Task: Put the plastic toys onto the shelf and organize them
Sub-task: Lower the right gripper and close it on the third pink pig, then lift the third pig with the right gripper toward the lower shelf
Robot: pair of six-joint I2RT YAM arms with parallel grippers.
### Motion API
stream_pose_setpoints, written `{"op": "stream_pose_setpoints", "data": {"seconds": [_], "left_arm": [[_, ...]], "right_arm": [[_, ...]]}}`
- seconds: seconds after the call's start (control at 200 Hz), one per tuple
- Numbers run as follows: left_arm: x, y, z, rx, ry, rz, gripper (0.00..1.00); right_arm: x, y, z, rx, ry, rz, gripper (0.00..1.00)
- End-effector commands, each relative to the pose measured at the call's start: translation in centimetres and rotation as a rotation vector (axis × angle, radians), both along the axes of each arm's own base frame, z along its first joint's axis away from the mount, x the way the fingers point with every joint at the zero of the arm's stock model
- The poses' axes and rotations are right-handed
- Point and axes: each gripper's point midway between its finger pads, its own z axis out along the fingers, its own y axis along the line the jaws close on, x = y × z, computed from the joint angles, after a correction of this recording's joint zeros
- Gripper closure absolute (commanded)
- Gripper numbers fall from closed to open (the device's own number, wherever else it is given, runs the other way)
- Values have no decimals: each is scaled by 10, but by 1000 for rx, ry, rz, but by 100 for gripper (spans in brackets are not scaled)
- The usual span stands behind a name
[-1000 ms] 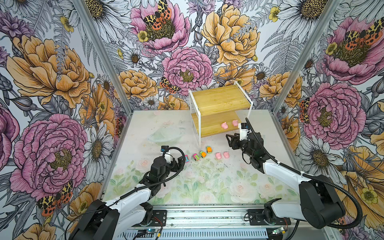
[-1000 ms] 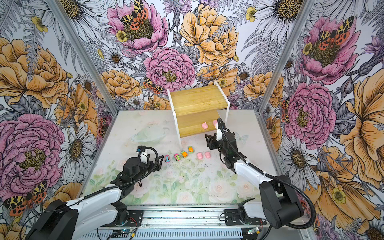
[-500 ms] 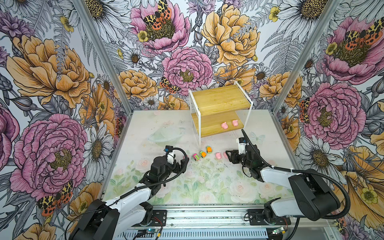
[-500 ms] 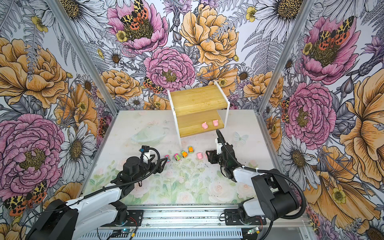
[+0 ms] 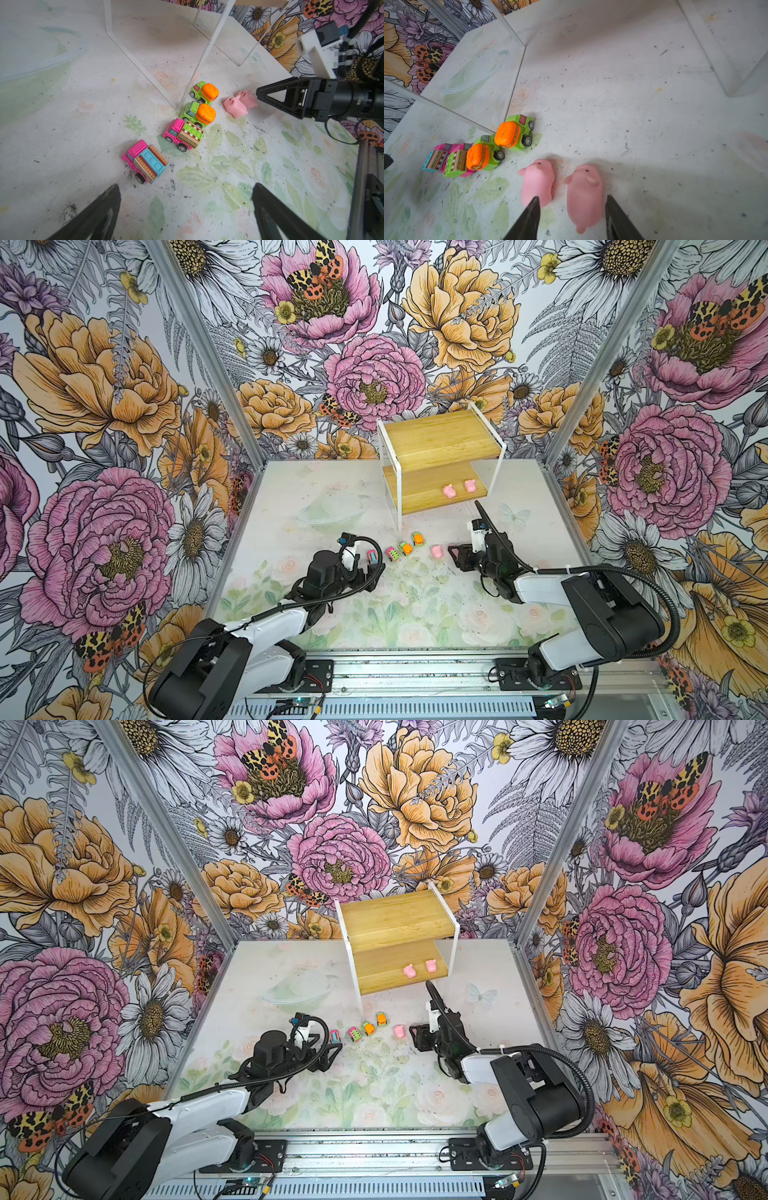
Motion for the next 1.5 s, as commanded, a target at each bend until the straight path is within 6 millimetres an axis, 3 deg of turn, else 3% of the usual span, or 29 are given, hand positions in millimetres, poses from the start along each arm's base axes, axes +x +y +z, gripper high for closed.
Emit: {"op": "stream_pose_setpoints", "data": {"seconds": [0.0,0.906,1.191,1.496], "left_arm": [[2,-11,15,-1,-57,-44,1],[0,-11,16,9,-68,-45,1],[-1,-12,16,12,-69,-47,1],[-1,-11,16,13,-71,-45,1]], "right_arm": [[1,4,-3,-11,-18,14,50],[7,1,-26,-57,-10,-16,66],[9,2,-25,-58,-26,-11,76],[8,2,-20,-48,-42,-12,79]]}}
